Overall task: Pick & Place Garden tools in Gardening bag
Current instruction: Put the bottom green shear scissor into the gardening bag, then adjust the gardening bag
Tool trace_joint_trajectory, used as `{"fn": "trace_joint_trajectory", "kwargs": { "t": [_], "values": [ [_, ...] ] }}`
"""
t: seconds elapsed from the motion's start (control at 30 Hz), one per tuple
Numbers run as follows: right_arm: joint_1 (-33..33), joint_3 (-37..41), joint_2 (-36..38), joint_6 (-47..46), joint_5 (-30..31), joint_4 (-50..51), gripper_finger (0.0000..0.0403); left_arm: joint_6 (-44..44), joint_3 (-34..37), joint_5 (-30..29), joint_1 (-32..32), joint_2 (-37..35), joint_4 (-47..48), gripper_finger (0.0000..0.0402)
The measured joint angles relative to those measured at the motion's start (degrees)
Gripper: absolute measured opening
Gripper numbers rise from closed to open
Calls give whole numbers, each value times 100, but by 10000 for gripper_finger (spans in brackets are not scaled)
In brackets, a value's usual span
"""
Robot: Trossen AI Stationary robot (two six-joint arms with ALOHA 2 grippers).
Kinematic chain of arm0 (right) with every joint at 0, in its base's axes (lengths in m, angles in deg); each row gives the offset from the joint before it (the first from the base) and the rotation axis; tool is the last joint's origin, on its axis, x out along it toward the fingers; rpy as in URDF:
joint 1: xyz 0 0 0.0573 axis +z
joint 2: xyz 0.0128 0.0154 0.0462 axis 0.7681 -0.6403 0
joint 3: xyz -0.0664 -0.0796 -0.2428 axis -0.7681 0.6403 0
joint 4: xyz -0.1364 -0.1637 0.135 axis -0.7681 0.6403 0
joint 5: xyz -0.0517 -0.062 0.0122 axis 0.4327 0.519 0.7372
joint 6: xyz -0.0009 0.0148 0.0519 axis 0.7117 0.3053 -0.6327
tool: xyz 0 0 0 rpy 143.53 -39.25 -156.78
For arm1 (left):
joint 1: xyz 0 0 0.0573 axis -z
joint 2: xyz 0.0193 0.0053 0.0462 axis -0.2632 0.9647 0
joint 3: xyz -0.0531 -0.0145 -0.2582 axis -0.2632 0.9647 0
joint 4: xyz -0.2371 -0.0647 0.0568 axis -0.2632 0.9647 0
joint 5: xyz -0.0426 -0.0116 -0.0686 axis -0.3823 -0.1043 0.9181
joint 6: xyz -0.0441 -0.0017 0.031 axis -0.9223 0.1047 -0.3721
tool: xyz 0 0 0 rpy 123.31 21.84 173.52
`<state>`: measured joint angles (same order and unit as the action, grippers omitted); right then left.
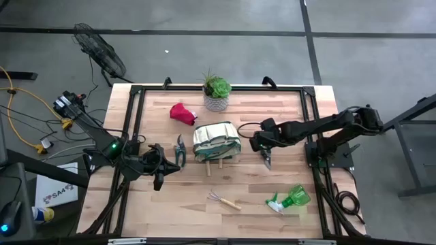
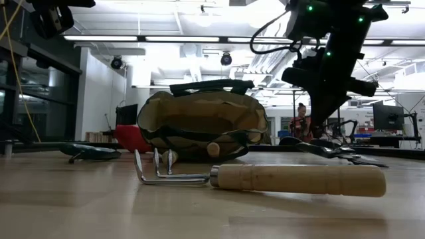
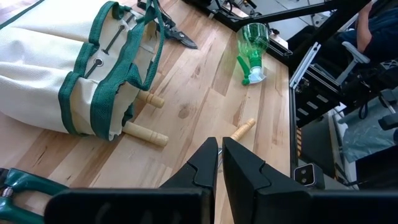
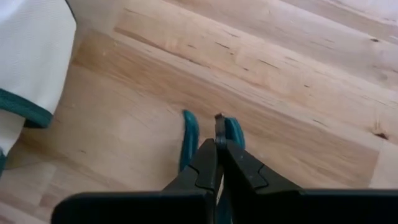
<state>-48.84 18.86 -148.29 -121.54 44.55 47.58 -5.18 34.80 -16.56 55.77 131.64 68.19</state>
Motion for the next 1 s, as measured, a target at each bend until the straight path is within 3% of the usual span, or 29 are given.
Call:
{"fn": "trace_joint_trajectory", "kwargs": {
  "t": [0.23,0.67,0.87,1.0],
  "values": [
    [-2,38,0,-37,-64,-59,31,-2,0,0,-1,-1,0,22],
    [0,34,77,349,-752,-450,167,-85,0,2,0,-2,2,22],
    [0,34,624,807,-860,-1091,185,-85,0,7,-2,-2,0,22],
    [81,29,961,1724,-935,-2049,184,-86,0,7,-1,-2,2,22]
  ]
}}
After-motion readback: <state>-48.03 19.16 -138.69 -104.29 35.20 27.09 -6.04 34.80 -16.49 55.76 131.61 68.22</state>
